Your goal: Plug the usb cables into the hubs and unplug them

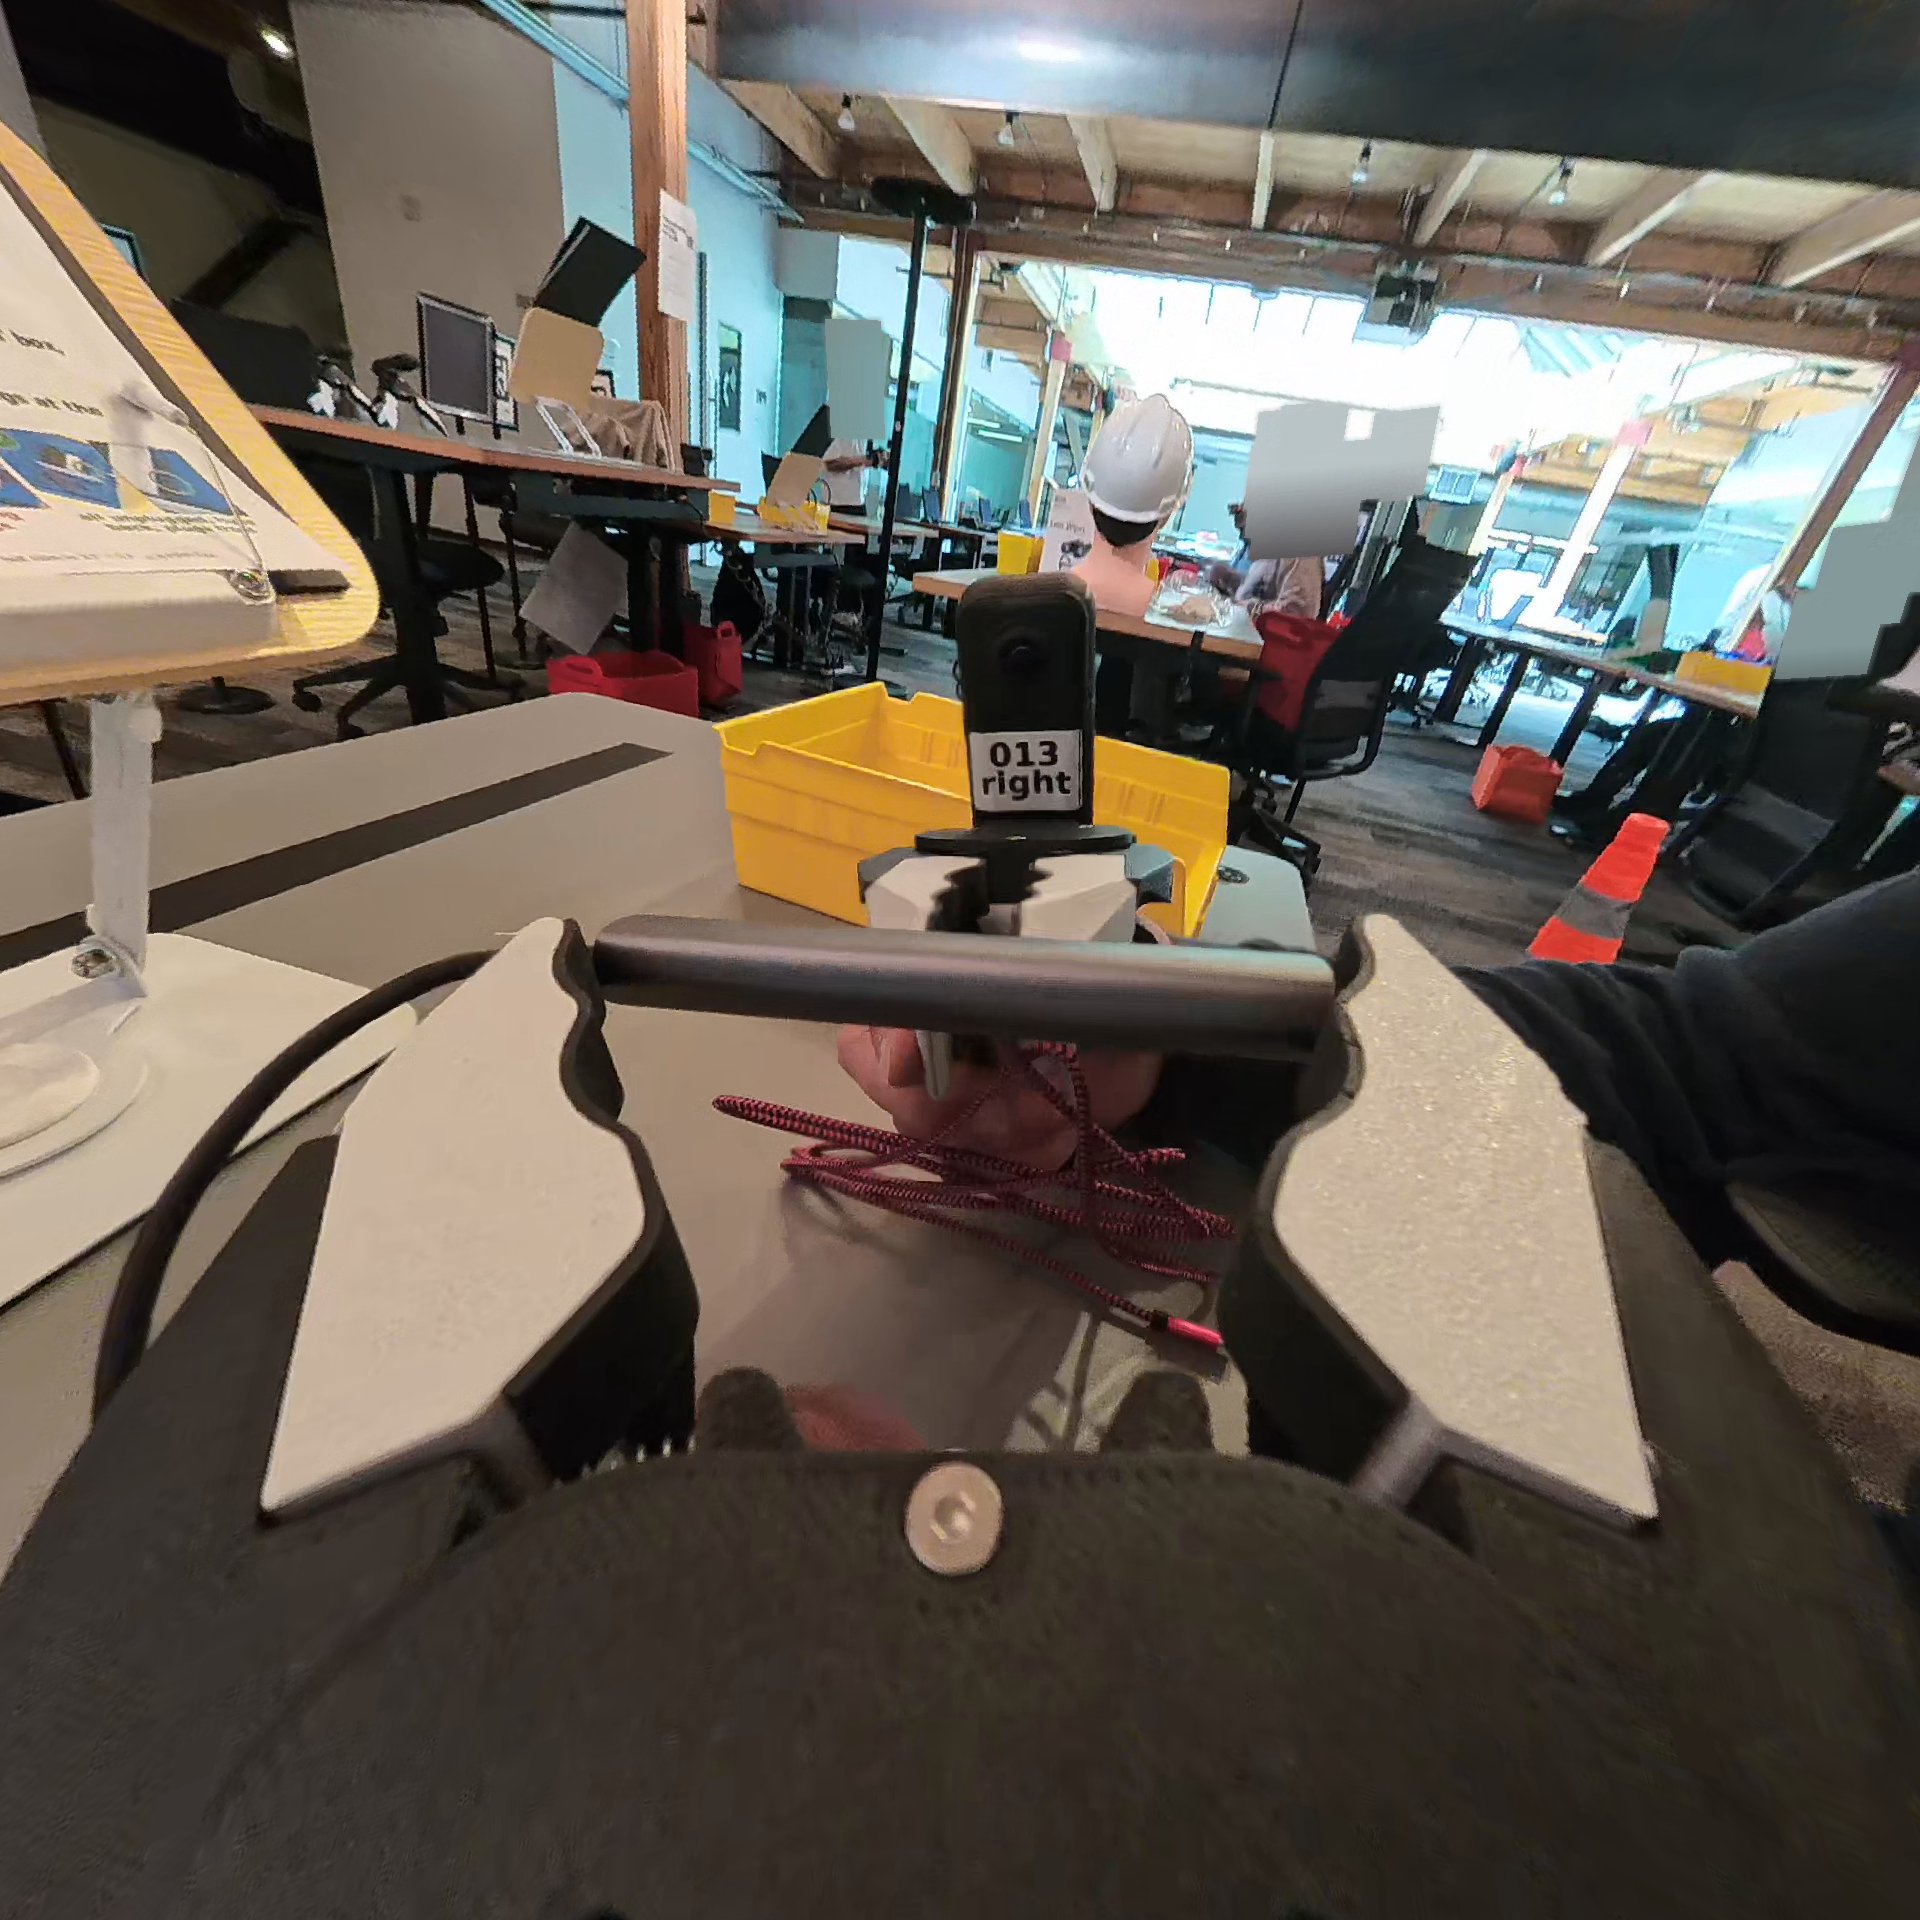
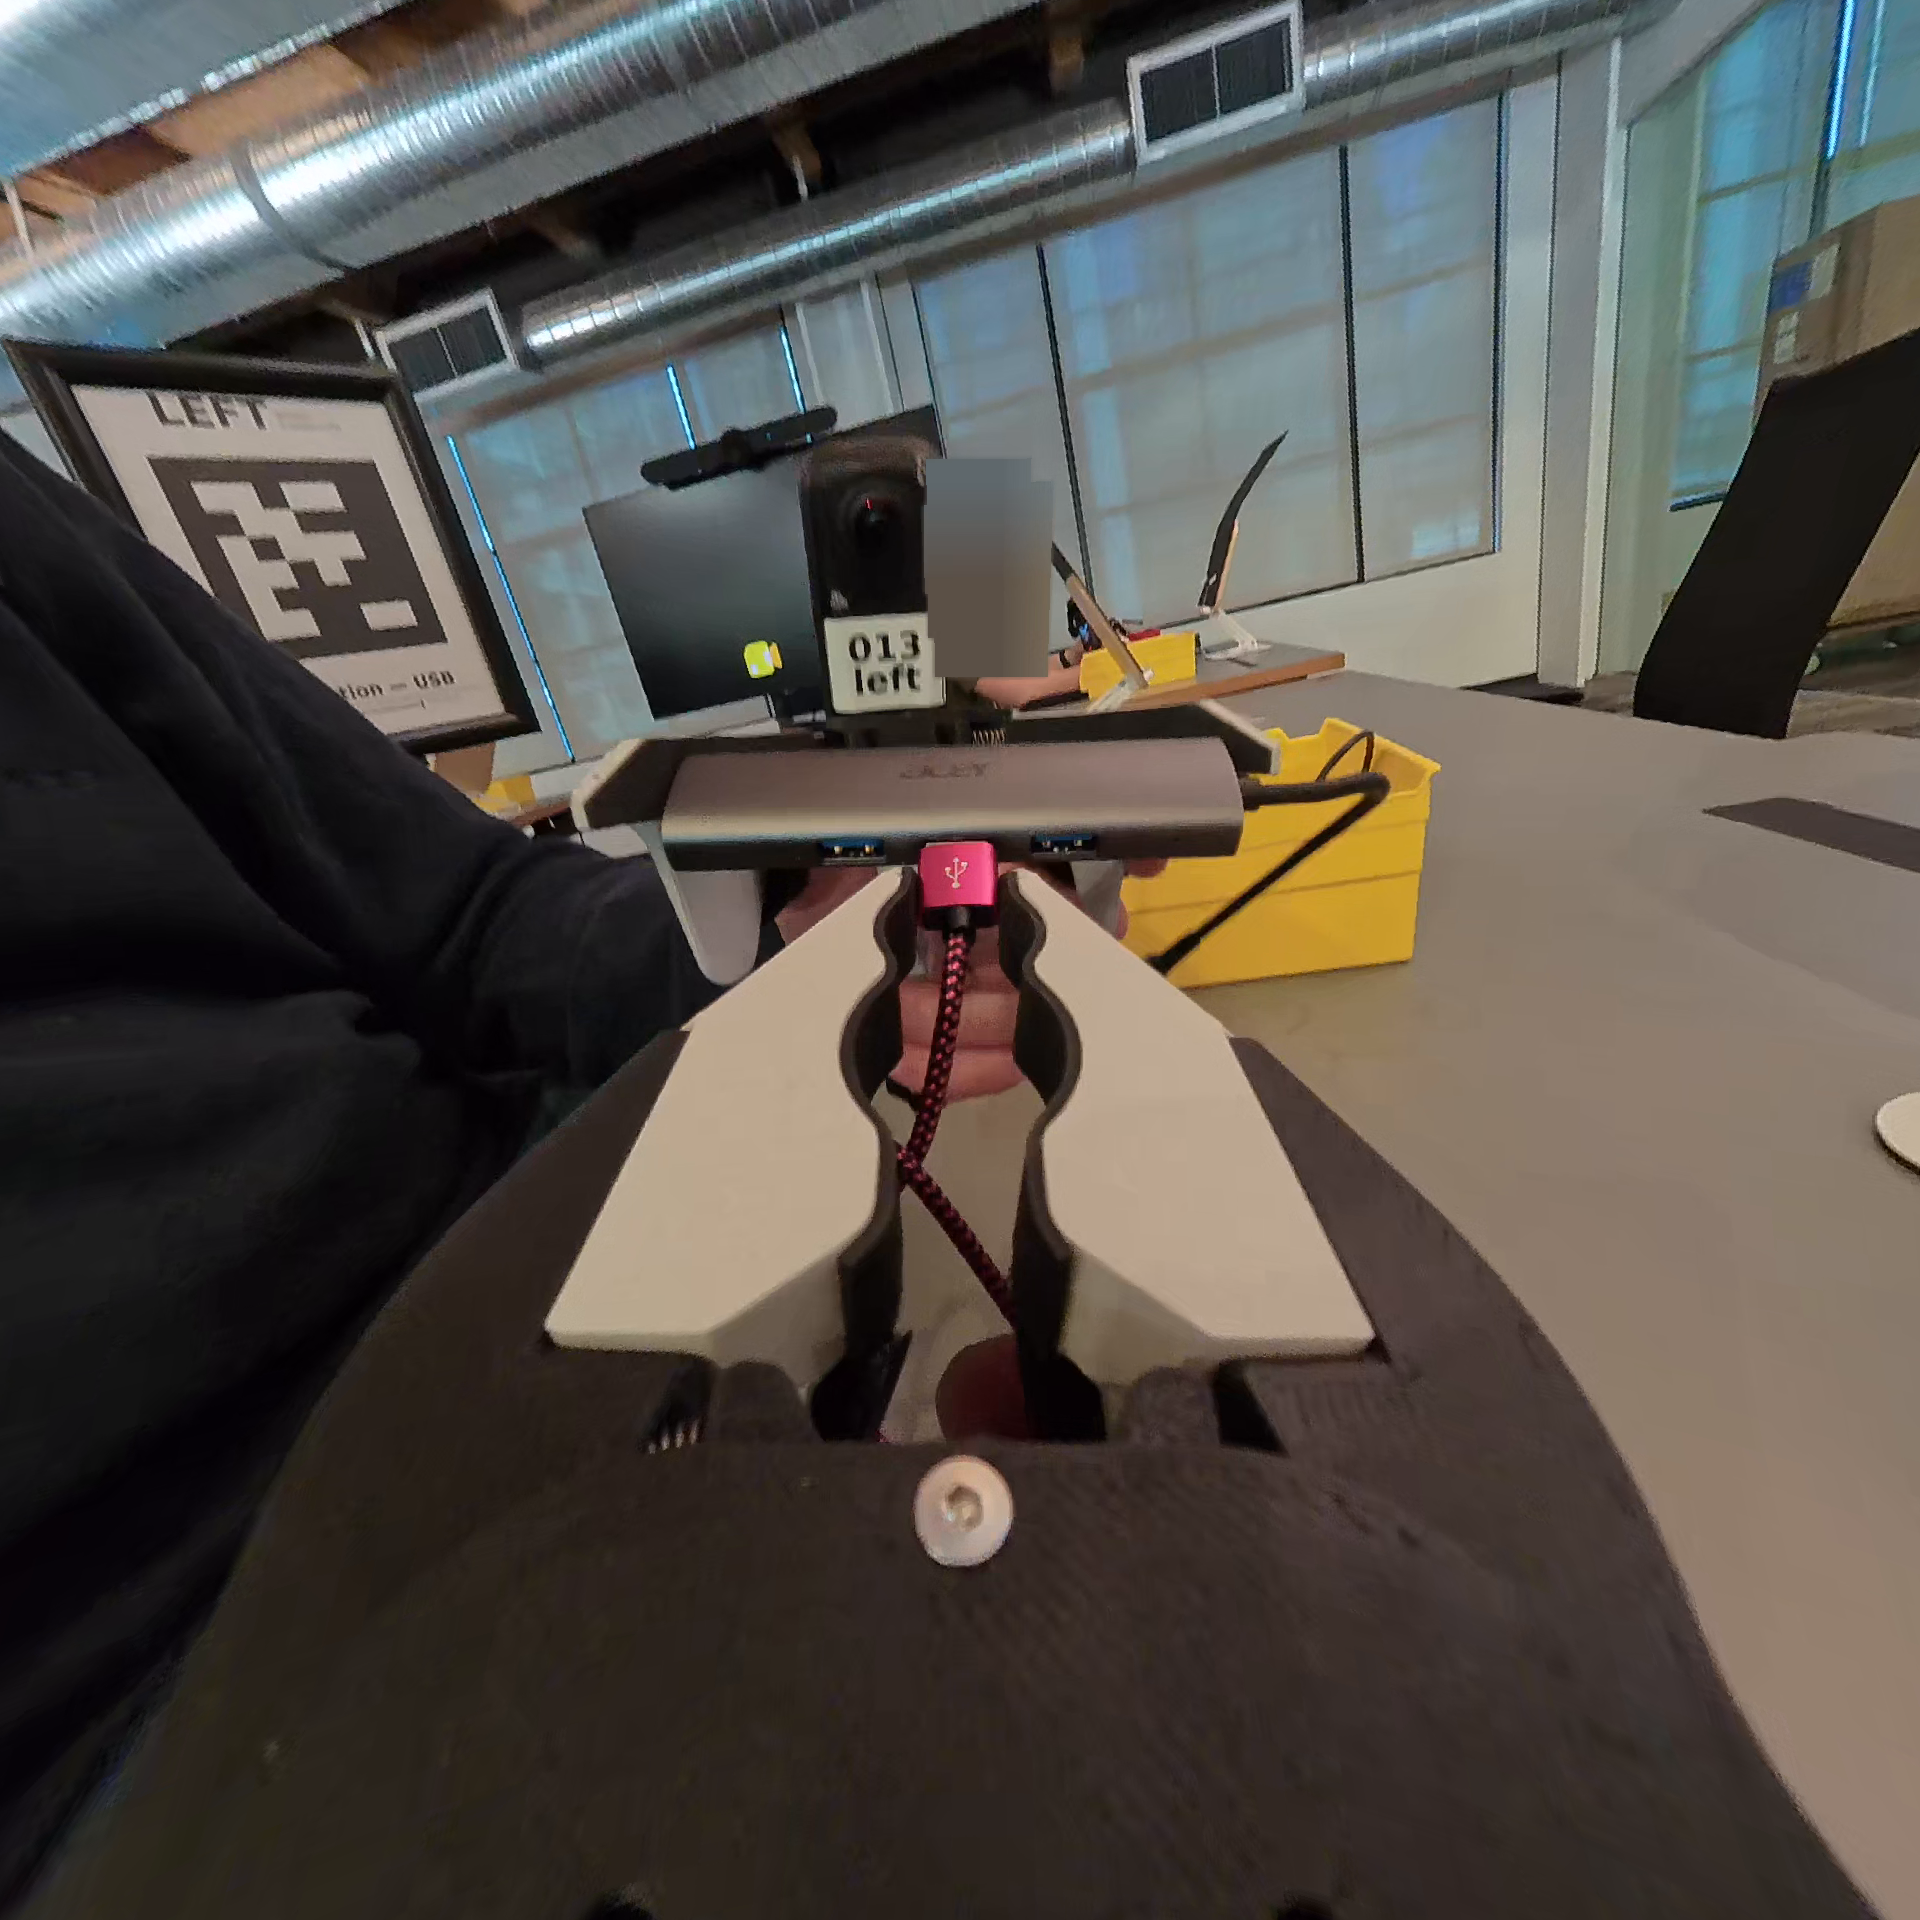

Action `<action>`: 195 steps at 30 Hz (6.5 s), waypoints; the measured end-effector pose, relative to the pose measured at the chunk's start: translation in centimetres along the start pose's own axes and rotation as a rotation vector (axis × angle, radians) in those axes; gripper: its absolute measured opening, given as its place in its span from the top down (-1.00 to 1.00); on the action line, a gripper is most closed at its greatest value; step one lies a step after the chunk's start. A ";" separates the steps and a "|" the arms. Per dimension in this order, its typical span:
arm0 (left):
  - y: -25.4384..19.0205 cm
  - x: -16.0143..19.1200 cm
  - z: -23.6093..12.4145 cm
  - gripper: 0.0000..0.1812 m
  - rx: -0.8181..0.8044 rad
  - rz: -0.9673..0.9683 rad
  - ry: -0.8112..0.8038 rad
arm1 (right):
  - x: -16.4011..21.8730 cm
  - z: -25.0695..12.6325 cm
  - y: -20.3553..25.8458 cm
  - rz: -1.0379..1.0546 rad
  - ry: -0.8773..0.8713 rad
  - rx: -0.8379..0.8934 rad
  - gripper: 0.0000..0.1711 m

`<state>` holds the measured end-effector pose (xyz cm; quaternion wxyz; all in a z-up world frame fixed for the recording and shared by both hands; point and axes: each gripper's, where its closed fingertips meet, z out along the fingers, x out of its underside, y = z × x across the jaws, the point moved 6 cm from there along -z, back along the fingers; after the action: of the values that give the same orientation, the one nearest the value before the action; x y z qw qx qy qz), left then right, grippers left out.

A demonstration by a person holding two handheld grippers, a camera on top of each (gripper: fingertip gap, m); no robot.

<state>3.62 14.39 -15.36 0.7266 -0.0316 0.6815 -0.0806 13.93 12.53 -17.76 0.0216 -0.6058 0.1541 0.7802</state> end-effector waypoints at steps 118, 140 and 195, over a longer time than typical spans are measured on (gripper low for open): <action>1.3 -0.1 -4.7 -0.39 -0.067 -0.039 -0.097 | -5.3 -31.7 6.5 -0.075 1.091 1.424 0.84; 1.0 0.1 -4.0 -0.39 -0.041 -0.033 -0.074 | -6.5 -29.1 3.3 -0.091 1.322 1.136 0.22; -0.4 0.2 -2.1 0.78 0.085 -0.115 -0.019 | -5.9 -35.5 -9.2 -0.394 1.670 1.134 0.82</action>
<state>1.49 14.08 -15.60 0.7278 -0.0404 0.6678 -0.1507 50.81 12.69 -21.89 0.3182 -0.8704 0.3635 -0.0949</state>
